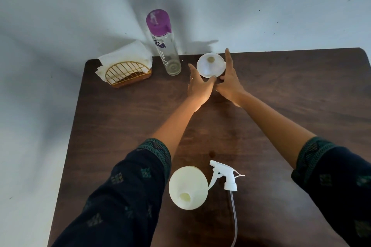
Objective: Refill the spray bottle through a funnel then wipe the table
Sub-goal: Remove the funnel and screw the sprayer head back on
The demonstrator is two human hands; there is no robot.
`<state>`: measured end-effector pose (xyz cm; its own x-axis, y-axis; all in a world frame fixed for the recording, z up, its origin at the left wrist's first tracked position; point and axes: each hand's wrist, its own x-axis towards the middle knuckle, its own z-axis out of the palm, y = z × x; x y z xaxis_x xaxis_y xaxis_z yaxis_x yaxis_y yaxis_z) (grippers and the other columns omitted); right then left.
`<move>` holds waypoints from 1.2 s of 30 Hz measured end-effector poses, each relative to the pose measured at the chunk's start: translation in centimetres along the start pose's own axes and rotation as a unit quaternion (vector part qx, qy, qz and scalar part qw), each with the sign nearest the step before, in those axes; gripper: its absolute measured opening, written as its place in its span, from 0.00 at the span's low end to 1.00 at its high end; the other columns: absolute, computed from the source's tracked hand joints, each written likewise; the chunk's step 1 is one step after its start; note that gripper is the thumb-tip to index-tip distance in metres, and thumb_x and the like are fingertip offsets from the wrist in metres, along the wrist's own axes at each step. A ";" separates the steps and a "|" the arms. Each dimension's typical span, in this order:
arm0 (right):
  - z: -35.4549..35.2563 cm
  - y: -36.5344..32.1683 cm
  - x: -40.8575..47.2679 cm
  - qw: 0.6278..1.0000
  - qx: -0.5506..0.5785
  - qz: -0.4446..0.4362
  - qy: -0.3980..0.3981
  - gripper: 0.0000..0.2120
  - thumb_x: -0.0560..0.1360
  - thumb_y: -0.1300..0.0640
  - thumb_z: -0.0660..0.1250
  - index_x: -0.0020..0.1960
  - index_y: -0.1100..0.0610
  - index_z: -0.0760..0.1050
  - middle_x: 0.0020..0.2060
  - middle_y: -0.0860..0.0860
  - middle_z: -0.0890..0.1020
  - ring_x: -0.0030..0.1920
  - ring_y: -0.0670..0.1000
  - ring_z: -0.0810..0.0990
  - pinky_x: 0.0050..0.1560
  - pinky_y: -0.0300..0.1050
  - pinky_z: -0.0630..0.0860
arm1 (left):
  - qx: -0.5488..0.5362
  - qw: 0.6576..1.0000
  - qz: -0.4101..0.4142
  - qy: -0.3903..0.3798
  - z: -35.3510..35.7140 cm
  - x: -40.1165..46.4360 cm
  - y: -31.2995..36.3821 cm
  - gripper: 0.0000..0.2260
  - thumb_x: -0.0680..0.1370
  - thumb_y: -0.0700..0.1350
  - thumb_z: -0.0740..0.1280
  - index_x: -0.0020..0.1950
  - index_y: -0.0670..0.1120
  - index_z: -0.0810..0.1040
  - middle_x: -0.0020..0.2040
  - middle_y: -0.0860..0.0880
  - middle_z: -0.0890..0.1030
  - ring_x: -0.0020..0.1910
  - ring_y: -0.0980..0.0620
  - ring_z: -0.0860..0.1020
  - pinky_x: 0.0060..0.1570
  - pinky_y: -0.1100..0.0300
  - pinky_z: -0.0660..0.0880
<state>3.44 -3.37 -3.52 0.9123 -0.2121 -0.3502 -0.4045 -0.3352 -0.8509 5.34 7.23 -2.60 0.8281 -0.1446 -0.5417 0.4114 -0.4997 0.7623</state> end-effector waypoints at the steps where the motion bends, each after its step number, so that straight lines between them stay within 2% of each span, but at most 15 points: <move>1: -0.2 0.0 -0.2 1.000 0.019 0.003 0.002 0.51 0.68 0.72 0.62 0.74 0.37 0.38 0.71 0.55 0.59 0.67 0.58 0.67 0.66 0.57 0.70 | -0.004 1.000 0.003 0.002 -0.2 -0.2 0.0 0.41 0.79 0.53 0.63 0.78 0.51 0.34 0.80 0.47 0.50 0.78 0.44 0.52 0.76 0.45 0.54; 5: -0.7 0.3 -1.4 0.999 0.046 0.019 0.019 0.50 0.68 0.72 0.61 0.74 0.37 0.40 0.72 0.55 0.61 0.59 0.55 0.72 0.57 0.50 0.76 | -0.019 1.000 0.009 0.022 -1.5 -1.5 -1.0 0.37 0.79 0.51 0.63 0.79 0.52 0.40 0.80 0.46 0.54 0.77 0.45 0.57 0.73 0.49 0.59; 7: -1.1 0.4 -2.5 0.998 0.059 0.027 0.011 0.47 0.69 0.71 0.61 0.75 0.38 0.42 0.72 0.54 0.62 0.62 0.54 0.72 0.49 0.45 0.76 | -0.053 0.998 0.022 0.035 -2.4 -2.7 -1.5 0.35 0.80 0.49 0.63 0.80 0.51 0.45 0.79 0.48 0.57 0.76 0.47 0.60 0.73 0.50 0.60; 9: -1.4 0.6 -4.3 0.995 0.084 0.051 0.004 0.43 0.71 0.70 0.62 0.75 0.40 0.48 0.69 0.55 0.66 0.63 0.54 0.73 0.49 0.44 0.75 | -0.090 0.994 0.032 0.044 -3.5 -4.7 -2.0 0.30 0.80 0.46 0.63 0.79 0.49 0.53 0.77 0.50 0.63 0.72 0.50 0.67 0.69 0.56 0.64; 12: -1.5 1.7 -8.0 0.991 0.105 0.084 -0.003 0.33 0.73 0.67 0.64 0.73 0.46 0.60 0.62 0.54 0.73 0.54 0.53 0.77 0.55 0.48 0.75 | -0.109 0.991 0.052 0.053 -5.2 -8.7 -3.5 0.22 0.81 0.45 0.63 0.74 0.49 0.64 0.71 0.50 0.72 0.64 0.53 0.74 0.63 0.59 0.70; 16: -1.8 2.6 -14.4 0.987 0.116 0.101 -0.032 0.21 0.75 0.69 0.62 0.66 0.57 0.69 0.49 0.54 0.78 0.44 0.51 0.77 0.45 0.40 0.74 | -0.141 0.982 0.068 0.106 -7.2 -15.4 -5.9 0.14 0.81 0.43 0.61 0.66 0.51 0.74 0.60 0.55 0.78 0.58 0.55 0.78 0.54 0.66 0.73; 19: -2.0 3.7 -18.8 0.987 0.110 0.111 -0.034 0.16 0.75 0.69 0.61 0.62 0.60 0.73 0.43 0.52 0.78 0.41 0.50 0.77 0.43 0.39 0.74 | -0.156 0.972 0.081 0.152 -8.0 -20.8 -8.6 0.10 0.81 0.42 0.62 0.58 0.53 0.77 0.56 0.58 0.80 0.57 0.58 0.78 0.57 0.63 0.73; 25: -1.9 7.4 -24.4 0.983 0.065 0.168 0.041 0.12 0.74 0.65 0.64 0.57 0.60 0.75 0.40 0.55 0.79 0.37 0.51 0.78 0.41 0.45 0.75 | -0.140 0.970 0.020 0.200 -7.8 -28.1 -16.4 0.10 0.80 0.39 0.64 0.54 0.55 0.77 0.55 0.53 0.80 0.55 0.57 0.78 0.58 0.58 0.72; 28: -1.3 8.7 -25.8 0.975 0.045 0.208 0.059 0.11 0.73 0.60 0.67 0.55 0.59 0.75 0.44 0.55 0.80 0.37 0.51 0.79 0.43 0.47 0.77 | -0.061 0.986 -0.032 0.151 -7.2 -30.7 -19.6 0.08 0.79 0.43 0.66 0.52 0.57 0.77 0.53 0.53 0.81 0.52 0.57 0.78 0.55 0.58 0.73; 31: -0.3 8.8 -26.4 0.972 0.029 0.228 0.057 0.12 0.72 0.54 0.69 0.53 0.56 0.73 0.46 0.54 0.81 0.38 0.53 0.81 0.44 0.49 0.79 | 0.019 0.996 -0.084 0.025 -6.7 -32.0 -21.5 0.03 0.77 0.51 0.68 0.44 0.57 0.80 0.46 0.55 0.84 0.51 0.53 0.81 0.58 0.49 0.76; 34: 0.6 8.5 -26.5 0.970 0.015 0.237 0.042 0.18 0.70 0.47 0.71 0.54 0.56 0.73 0.45 0.54 0.81 0.37 0.52 0.81 0.37 0.45 0.78 | 0.170 0.977 -0.107 -0.076 -6.1 -33.0 -21.1 0.16 0.71 0.67 0.63 0.39 0.57 0.81 0.42 0.57 0.84 0.47 0.55 0.81 0.56 0.52 0.76; 36: 1.1 8.4 -26.3 0.970 0.006 0.239 0.035 0.24 0.67 0.44 0.72 0.55 0.58 0.74 0.44 0.54 0.81 0.32 0.50 0.80 0.32 0.41 0.77 | 0.243 0.957 -0.103 -0.121 -5.4 -33.4 -20.3 0.22 0.69 0.72 0.61 0.39 0.55 0.81 0.41 0.57 0.84 0.45 0.56 0.81 0.53 0.54 0.76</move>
<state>-23.86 0.39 -1.90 0.6138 -0.4031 -0.6788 -0.7793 -0.1721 -0.6026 -28.58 26.78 1.93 0.6116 -0.1638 -0.7740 0.2831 -0.8682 0.4075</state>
